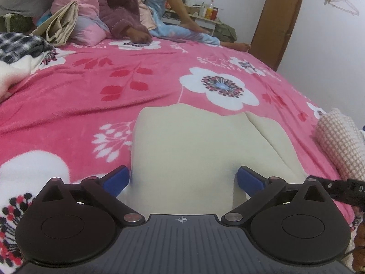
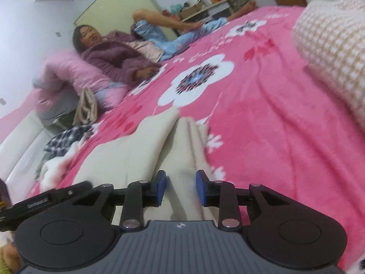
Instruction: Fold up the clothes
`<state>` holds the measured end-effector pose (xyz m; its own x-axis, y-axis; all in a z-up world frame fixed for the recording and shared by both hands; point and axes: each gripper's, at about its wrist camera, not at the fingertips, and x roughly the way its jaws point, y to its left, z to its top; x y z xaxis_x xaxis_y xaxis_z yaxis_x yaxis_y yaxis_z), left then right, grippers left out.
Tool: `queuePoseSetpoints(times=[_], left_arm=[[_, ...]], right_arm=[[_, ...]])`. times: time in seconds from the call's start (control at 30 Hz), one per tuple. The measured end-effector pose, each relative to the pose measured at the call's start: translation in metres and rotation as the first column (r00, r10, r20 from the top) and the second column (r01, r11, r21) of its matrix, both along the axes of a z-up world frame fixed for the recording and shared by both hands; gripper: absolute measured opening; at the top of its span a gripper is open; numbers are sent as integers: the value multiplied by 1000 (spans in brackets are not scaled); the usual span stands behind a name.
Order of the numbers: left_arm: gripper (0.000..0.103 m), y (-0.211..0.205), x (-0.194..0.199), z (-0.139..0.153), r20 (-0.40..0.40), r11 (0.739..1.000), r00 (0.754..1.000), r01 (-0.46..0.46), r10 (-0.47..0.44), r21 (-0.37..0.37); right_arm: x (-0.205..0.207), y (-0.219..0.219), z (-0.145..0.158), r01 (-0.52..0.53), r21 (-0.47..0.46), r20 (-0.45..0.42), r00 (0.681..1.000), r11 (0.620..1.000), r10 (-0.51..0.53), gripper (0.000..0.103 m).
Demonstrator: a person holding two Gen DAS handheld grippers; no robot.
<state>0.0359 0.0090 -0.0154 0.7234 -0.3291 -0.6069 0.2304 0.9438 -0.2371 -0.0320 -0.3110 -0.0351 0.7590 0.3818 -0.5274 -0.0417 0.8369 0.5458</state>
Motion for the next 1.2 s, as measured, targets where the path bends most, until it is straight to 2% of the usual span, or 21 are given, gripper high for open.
queuePoseSetpoints(times=[0.13,0.2,0.27,0.37,0.53,0.7,0.8,1.03,1.13,1.2], left_arm=[[103,3,1,-3,-6,1000,1000,0,0,-24],[103,3,0,-3,-3,1000,1000,-1,1,-28],[103,2,0,-2,-1,1000,1000,4,-4,-26],[103,1,-1,-2,2,1000,1000,15,-15,-22],[103,-6,-4,0,17,999,999,42,-42,8],[103,-8,-3,-1,19,999,999,46,-47,15],[103,-6,-2,-1,14,999,999,46,-46,8],[103,-3,-1,-3,10,999,999,42,-42,-8],[103,-2,-1,-3,6,999,999,39,-39,-14],[103,-2,-1,-3,2,999,999,37,-37,-16]], right_arm=[[5,8,-5,-9,-29,0,1000,1000,9,32],[5,6,-8,2,-11,11,1000,1000,-2,27],[0,2,-9,14,3,29,999,1000,-14,8],[-14,-2,-6,42,18,65,997,999,-43,4],[-28,-4,-5,76,2,92,993,997,-76,2],[-22,-9,-20,88,17,52,995,996,-89,3],[-19,-16,-21,91,71,21,995,993,-93,10],[-37,-32,6,132,92,138,980,987,-144,12],[-27,-26,16,73,91,181,979,993,-89,12],[-11,-12,24,17,37,195,980,999,-24,12]])
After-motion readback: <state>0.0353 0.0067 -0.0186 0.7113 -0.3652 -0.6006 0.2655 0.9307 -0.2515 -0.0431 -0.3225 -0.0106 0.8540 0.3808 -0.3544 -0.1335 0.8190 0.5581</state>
